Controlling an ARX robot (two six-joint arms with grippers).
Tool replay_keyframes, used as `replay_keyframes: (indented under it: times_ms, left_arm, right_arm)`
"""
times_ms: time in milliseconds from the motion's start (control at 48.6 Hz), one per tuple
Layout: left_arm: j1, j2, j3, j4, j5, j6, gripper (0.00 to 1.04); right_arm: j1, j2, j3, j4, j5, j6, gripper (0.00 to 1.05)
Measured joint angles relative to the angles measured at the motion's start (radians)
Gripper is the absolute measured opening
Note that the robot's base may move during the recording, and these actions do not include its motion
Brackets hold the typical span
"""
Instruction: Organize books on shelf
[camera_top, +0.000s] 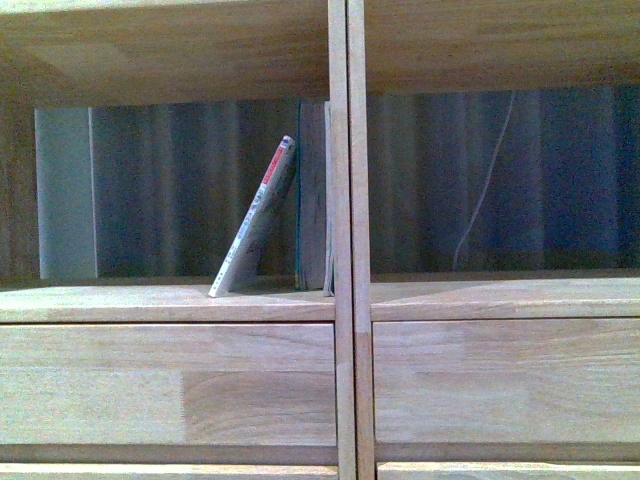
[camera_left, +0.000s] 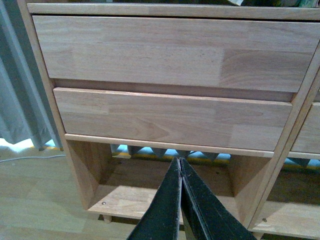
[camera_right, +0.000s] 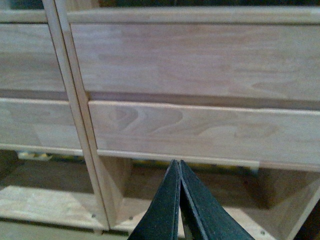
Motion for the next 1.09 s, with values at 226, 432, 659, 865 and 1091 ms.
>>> replay_keyframes:
  times_ms: [226, 432, 659, 865, 1091]
  left_arm:
    - [0.000, 0.000, 0.000, 0.000, 0.000, 0.000, 0.03]
    - [0.000, 0.000, 0.000, 0.000, -0.001, 0.000, 0.03]
    - [0.000, 0.000, 0.000, 0.000, 0.000, 0.000, 0.16]
    - [0.000, 0.000, 0.000, 0.000, 0.000, 0.000, 0.58]
    - [0.000, 0.000, 0.000, 0.000, 0.000, 0.000, 0.98]
  right_arm:
    - [0.000, -0.133, 0.000, -0.131, 0.000, 0.000, 0.03]
    - [0.000, -0.134, 0.000, -0.132, 0.000, 0.000, 0.03]
    - [0.000, -0.134, 0.000, -0.132, 0.000, -0.002, 0.09]
    - [0.000, -0.134, 0.000, -0.132, 0.000, -0.002, 0.51]
    - [0.000, -0.134, 0.000, -0.132, 0.000, -0.002, 0.90]
